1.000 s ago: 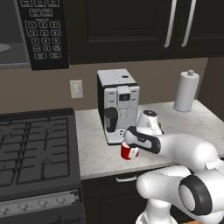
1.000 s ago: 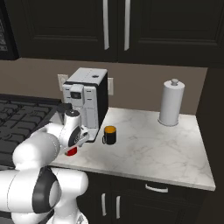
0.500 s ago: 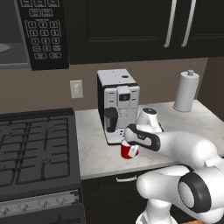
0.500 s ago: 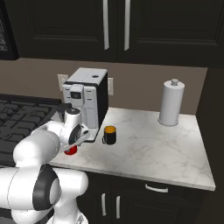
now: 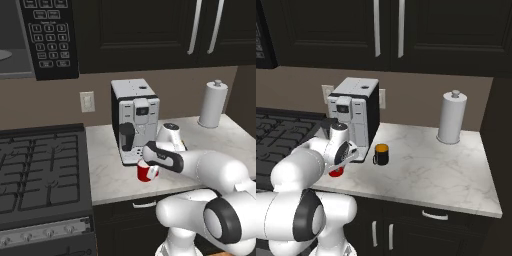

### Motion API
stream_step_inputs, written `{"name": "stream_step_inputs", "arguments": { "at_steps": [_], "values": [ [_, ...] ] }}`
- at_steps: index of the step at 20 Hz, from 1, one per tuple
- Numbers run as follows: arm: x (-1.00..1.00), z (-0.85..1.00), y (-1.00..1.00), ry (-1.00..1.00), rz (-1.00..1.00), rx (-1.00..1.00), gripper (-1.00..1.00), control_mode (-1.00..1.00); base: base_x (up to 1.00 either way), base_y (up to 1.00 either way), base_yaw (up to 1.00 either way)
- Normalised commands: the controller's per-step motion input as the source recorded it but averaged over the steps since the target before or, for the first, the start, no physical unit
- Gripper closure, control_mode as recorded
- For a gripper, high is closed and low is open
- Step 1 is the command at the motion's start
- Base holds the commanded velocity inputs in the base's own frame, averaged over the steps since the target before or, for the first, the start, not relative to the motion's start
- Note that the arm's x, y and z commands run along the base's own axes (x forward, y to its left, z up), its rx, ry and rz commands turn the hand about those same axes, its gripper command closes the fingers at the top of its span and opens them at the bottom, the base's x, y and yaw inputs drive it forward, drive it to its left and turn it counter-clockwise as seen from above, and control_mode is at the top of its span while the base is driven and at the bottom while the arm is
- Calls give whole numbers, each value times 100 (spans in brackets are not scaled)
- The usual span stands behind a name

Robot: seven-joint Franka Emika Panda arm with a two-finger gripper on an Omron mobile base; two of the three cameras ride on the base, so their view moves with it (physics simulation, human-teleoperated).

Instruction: Pick the mug from the counter and place it inside the microwave. Then close the microwave.

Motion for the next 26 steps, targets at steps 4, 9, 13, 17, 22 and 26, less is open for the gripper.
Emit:
{"name": "stream_step_inputs", "arguments": {
  "at_steps": [4, 9, 13, 17, 22, 26],
  "values": [
    [-3, 13, 0, 0, 0, -1, 100, -100, 0, 0, 0],
    [-42, 43, 0, -1, 0, -1, 100, -100, 0, 0, 0],
    [-57, 69, 0, -3, -1, 0, 100, -100, 0, 0, 0],
    [-36, 52, -17, 0, -16, 0, 100, -100, 0, 0, 0],
    [-34, 26, -35, 0, -29, 1, 100, -100, 0, 0, 0],
    [-15, 31, -27, 0, -37, 1, 100, -100, 0, 0, 0]
  ]
}}
